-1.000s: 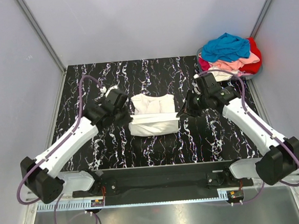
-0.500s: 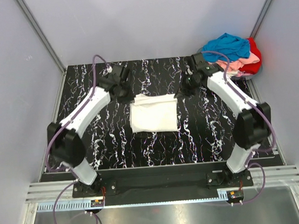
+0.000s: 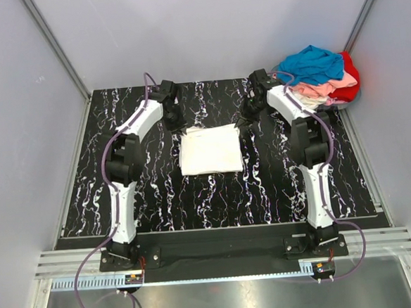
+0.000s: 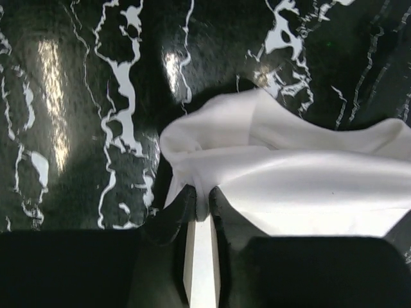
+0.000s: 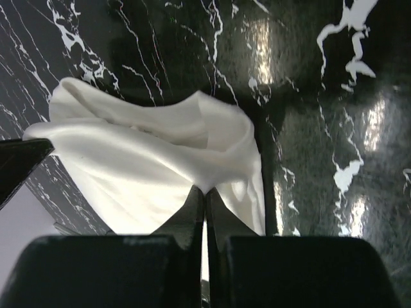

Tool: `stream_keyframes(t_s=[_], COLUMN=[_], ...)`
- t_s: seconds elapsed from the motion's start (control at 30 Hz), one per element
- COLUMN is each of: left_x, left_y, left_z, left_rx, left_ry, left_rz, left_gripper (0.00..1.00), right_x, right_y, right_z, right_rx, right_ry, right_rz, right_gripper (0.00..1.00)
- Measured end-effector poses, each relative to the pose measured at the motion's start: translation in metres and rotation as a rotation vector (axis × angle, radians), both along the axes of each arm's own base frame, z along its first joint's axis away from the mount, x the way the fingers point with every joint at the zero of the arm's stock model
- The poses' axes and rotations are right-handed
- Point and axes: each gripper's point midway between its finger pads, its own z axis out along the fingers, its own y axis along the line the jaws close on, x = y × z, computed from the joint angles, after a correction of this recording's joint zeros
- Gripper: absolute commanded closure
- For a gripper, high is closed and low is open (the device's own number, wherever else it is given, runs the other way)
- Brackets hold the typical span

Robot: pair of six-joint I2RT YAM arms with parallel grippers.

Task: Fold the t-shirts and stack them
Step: Fold the tshirt

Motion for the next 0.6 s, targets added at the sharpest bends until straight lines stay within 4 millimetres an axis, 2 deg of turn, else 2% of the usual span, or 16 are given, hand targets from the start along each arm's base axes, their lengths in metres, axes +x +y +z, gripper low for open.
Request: stream_keyframes(t_s=[0.07, 0.1, 0.13, 0.17, 0.27, 0.33, 0.37, 0.4, 0.47, 0.5, 0.53, 0.6], left_x=[0.007, 0.011, 0.015, 0.02, 0.04, 0.054, 0.061, 0.064, 0.069, 0.069, 0.068, 0.06], left_y=[0.001, 0.001, 0.001, 0.002, 0.005, 0.009, 0.012, 0.015, 0.024, 0.029, 0.035, 0.046], left_z=[-0.012, -0.016, -0.02, -0.023, -0.025, -0.021, -0.016, -0.013, 0.002, 0.01, 0.019, 0.041], left_rx=[-0.004, -0.008, -0.013, -0.018, -0.036, -0.048, -0.055, -0.056, -0.062, -0.063, -0.065, -0.066], left_ry=[0.015, 0.022, 0.025, 0.023, 0.015, -0.004, -0.021, -0.032, -0.055, -0.063, -0.076, -0.105], left_rz=[-0.008, -0.011, -0.014, -0.018, -0.003, 0.011, 0.019, 0.018, 0.036, 0.043, 0.051, 0.066], left_gripper=[0.78, 0.73, 0.6, 0.57, 0.42, 0.34, 0.13, 0.08, 0.01, 0.01, 0.01, 0.02], right_x=[0.006, 0.009, 0.012, 0.015, 0.029, 0.04, 0.046, 0.049, 0.052, 0.052, 0.048, 0.028], right_y=[0.001, 0.001, 0.0, -0.001, -0.007, -0.015, -0.019, -0.024, -0.034, -0.038, -0.043, -0.053], right_z=[-0.008, -0.012, -0.015, -0.017, -0.024, -0.025, -0.023, -0.021, -0.017, -0.014, -0.012, -0.005], right_rx=[0.007, 0.01, 0.013, 0.015, 0.019, 0.015, 0.014, 0.01, -0.005, -0.01, -0.021, -0.046], right_ry=[0.007, 0.012, 0.017, 0.022, 0.021, 0.019, 0.013, 0.008, -0.001, -0.007, -0.007, 0.01], right_rz=[0.0, -0.002, -0.007, -0.015, -0.039, -0.06, -0.071, -0.083, -0.102, -0.111, -0.123, -0.139], right_gripper=[0.97, 0.88, 0.74, 0.45, 0.2, 0.18, 0.17, 0.17, 0.16, 0.16, 0.16, 0.15])
